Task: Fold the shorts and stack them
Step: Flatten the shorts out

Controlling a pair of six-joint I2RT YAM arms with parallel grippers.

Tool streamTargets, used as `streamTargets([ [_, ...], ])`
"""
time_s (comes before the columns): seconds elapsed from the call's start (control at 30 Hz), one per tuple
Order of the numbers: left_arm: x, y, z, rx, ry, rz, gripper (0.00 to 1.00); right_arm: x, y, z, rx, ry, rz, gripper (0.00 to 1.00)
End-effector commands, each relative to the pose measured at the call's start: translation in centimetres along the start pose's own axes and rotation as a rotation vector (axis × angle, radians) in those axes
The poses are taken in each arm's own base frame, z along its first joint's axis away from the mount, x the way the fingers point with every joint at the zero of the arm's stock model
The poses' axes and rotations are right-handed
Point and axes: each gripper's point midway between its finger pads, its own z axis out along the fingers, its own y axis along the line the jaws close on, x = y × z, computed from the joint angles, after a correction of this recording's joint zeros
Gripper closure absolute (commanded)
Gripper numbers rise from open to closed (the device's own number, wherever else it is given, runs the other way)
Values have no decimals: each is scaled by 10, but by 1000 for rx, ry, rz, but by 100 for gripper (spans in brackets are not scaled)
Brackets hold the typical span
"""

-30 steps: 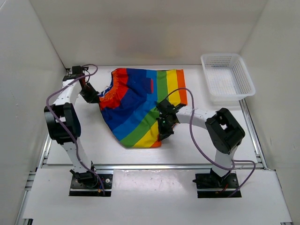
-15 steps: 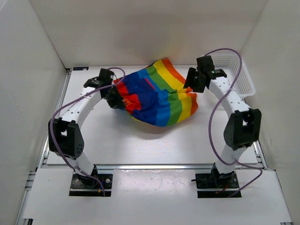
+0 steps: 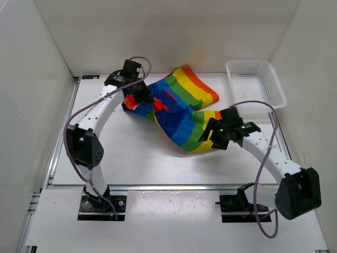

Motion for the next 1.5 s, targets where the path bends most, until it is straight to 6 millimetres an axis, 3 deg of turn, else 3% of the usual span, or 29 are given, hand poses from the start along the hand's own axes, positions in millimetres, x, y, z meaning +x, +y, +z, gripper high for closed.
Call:
streamTargets([
  [0.0, -7, -31, -12, 45, -44, 10, 90, 10, 48, -4, 4, -60, -252, 22],
  [0.03, -6, -34, -12, 42, -46, 17, 90, 1, 67, -14, 33, -113, -332, 19],
  [0.07, -8, -36, -11, 40, -44, 16, 90, 9, 57, -6, 145, -81, -423, 16],
  [0.1, -7, -43, -14, 53, -48, 25, 90, 24, 68, -6, 165, -89, -524, 10],
  [0.17, -9, -42, -13, 40, -50, 23, 90, 16, 73, -2, 259, -184, -607, 9],
  [0.23, -13, -45, -16, 45, -66, 25, 90, 26, 83, 12, 316, -213, -694, 9],
  [0.27, -13, -46, -19, 45, -66, 16, 90, 29, 77, 26, 385, -206, -731, 9],
  [0.3, -15, -49, -21, 53, -73, 17, 90, 21, 86, 27, 424, -277, -760, 9],
  [0.37, -18, -51, -23, 56, -86, 18, 90, 15, 76, 44, 556, -323, -760, 9],
  [0.43, -18, -48, -26, 41, -88, 16, 90, 3, 71, 43, 660, -368, -758, 12],
  [0.6, -20, -49, -28, 37, -97, 16, 90, -16, 44, 44, 818, -464, -670, 32],
  [0.77, -25, -45, -29, 33, -104, 16, 90, -30, 27, 18, 830, -521, -583, 52],
  [0.97, -43, -30, -41, 21, -139, -13, 90, -45, -29, -21, 914, -532, -478, 51],
  [1.2, -44, -26, -47, 23, -142, -3, 90, -65, -47, -39, 923, -554, -416, 51],
  [1.33, -38, -19, -47, 17, -137, -4, 90, -48, -69, -43, 934, -494, -382, 49],
  [1.47, -11, -7, -40, -13, -84, 12, 90, -27, -79, -54, 862, -422, -308, 49],
])
